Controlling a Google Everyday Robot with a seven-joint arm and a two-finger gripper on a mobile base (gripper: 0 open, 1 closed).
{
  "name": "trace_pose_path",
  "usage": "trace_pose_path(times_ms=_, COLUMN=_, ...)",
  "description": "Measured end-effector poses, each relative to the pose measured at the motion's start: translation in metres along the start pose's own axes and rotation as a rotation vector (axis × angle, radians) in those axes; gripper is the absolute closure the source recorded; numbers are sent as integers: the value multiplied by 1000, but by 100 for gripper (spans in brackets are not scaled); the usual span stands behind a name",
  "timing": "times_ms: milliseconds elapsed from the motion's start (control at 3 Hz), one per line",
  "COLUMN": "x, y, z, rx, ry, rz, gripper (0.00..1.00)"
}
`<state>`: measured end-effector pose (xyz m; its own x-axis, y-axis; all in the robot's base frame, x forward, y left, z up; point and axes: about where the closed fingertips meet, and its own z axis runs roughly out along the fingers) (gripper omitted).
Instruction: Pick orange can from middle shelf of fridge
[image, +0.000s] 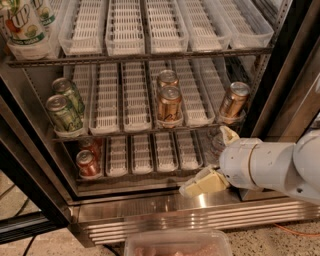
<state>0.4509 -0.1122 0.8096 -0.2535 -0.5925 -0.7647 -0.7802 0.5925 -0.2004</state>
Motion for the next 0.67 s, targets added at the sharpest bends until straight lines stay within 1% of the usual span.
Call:
trace_pose_path(times_ms=333, x=-22, y=-16, z=20, rx=95, ry=-135, rz=37, gripper=0)
trace_pose_path(times_ms=667, x=-43, y=-43, z=29, rx=207, ry=-244, rz=69, gripper=0)
